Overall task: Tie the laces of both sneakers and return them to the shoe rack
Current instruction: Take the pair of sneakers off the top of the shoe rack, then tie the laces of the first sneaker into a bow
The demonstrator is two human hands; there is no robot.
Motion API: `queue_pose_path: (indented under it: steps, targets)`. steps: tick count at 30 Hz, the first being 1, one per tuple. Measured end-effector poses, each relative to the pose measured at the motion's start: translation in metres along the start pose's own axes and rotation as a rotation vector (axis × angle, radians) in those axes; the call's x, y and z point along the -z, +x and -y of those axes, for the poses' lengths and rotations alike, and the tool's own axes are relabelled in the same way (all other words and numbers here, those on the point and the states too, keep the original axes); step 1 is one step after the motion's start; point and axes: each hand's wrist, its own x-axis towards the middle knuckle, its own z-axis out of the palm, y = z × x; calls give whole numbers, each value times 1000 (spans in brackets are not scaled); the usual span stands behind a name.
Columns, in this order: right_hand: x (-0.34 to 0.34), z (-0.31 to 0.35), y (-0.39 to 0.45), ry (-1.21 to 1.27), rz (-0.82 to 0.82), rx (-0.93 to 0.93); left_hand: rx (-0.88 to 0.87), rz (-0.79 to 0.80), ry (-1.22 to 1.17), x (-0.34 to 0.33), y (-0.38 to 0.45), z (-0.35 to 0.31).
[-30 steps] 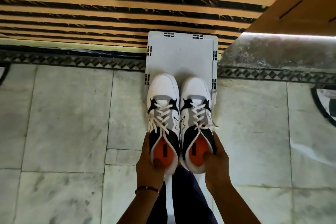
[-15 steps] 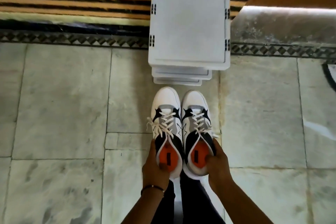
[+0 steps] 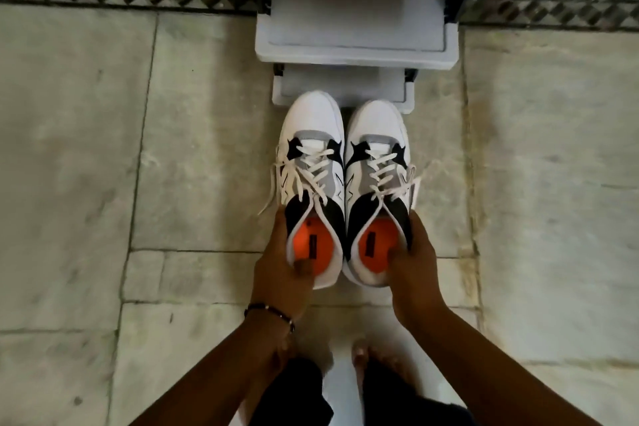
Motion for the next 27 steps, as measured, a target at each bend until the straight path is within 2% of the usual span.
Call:
queue_pose_path:
  steps: [4, 8, 10, 17, 19, 22, 27]
  targets:
    - [-3, -21, 17, 3, 41, 104, -95, -24, -18, -10, 13, 20]
    - [-1, -31, 22, -94, 119, 126, -111, 70, -28, -10, 17, 32]
    - [-7, -25, 20, -106, 123, 211, -208, 83, -8, -3, 25, 36]
    - [10, -18, 31, -418, 166, 166, -244, 217, -14, 1, 37, 42]
    - [12, -11, 29, -466, 151, 134, -272, 236, 62, 5, 38, 37]
    - [16, -1, 12, -498, 144, 231, -388, 211, 214, 11, 29, 28]
    - [22, 8, -29, -341, 148, 313, -456, 223, 558, 12, 3, 19]
